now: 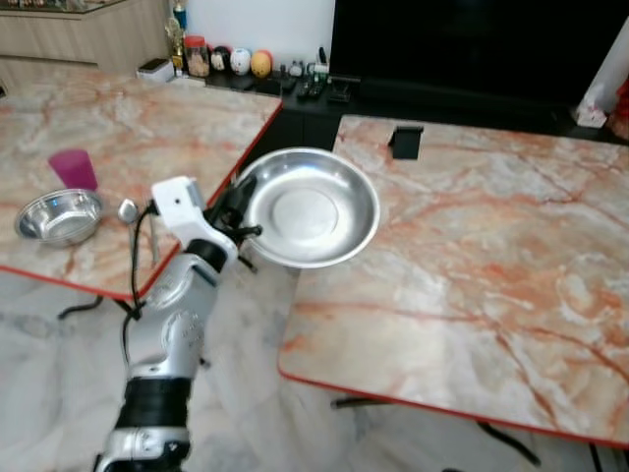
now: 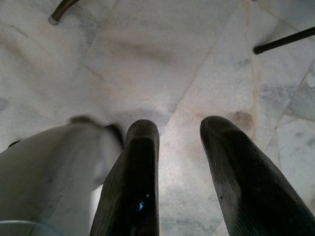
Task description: Setting the table
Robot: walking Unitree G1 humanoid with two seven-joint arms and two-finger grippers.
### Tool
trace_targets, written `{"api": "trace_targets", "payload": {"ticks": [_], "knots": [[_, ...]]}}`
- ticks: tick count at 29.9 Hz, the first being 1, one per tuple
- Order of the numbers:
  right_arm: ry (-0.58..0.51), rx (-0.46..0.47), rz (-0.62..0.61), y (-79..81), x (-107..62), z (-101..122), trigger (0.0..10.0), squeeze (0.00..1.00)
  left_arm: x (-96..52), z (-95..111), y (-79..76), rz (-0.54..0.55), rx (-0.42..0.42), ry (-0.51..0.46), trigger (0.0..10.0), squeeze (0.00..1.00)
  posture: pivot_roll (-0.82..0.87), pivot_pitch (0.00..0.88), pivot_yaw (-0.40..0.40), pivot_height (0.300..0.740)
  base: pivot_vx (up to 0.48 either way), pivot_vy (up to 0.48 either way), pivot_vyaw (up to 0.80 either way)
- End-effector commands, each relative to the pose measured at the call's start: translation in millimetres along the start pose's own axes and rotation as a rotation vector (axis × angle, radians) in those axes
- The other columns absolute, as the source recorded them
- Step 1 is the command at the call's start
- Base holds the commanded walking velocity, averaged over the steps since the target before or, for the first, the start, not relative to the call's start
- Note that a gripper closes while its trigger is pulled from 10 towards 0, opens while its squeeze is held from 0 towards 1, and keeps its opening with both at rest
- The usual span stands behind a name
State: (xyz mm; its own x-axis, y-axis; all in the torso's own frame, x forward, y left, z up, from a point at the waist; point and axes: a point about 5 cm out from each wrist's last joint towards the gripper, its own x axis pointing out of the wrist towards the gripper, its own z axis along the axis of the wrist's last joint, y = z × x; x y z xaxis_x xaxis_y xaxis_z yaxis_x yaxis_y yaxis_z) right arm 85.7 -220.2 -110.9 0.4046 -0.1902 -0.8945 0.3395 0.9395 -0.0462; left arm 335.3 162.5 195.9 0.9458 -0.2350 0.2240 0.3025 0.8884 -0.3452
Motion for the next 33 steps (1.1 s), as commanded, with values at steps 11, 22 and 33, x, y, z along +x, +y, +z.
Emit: {"api": "trace_targets", "payload": {"ticks": [11, 22, 33], "knots": [[0.000, -0.010, -0.007, -4.5, -0.3, 0, 10.0, 0.00, 6.3, 7, -7.6, -0.081, 0.039, -0.001, 10.0, 0.00, 0.13, 0.000, -0.075, 0.728, 0.000, -0.262, 0.00], [-0.003, -0.011, -0.008, -5.0, -0.5, 0, 10.0, 0.00, 7.5, 2, -14.8, -0.097, 0.021, 0.003, 10.0, 0.00, 0.12, 0.000, -0.069, 0.728, 0.000, -0.261, 0.00], [-0.004, -0.017, -0.007, -4.9, -0.5, 0, 10.0, 0.00, 7.8, 1, -16.1, -0.107, 0.021, 0.005, 10.0, 0.00, 0.12, 0.000, -0.070, 0.728, 0.000, -0.261, 0.00]]}}
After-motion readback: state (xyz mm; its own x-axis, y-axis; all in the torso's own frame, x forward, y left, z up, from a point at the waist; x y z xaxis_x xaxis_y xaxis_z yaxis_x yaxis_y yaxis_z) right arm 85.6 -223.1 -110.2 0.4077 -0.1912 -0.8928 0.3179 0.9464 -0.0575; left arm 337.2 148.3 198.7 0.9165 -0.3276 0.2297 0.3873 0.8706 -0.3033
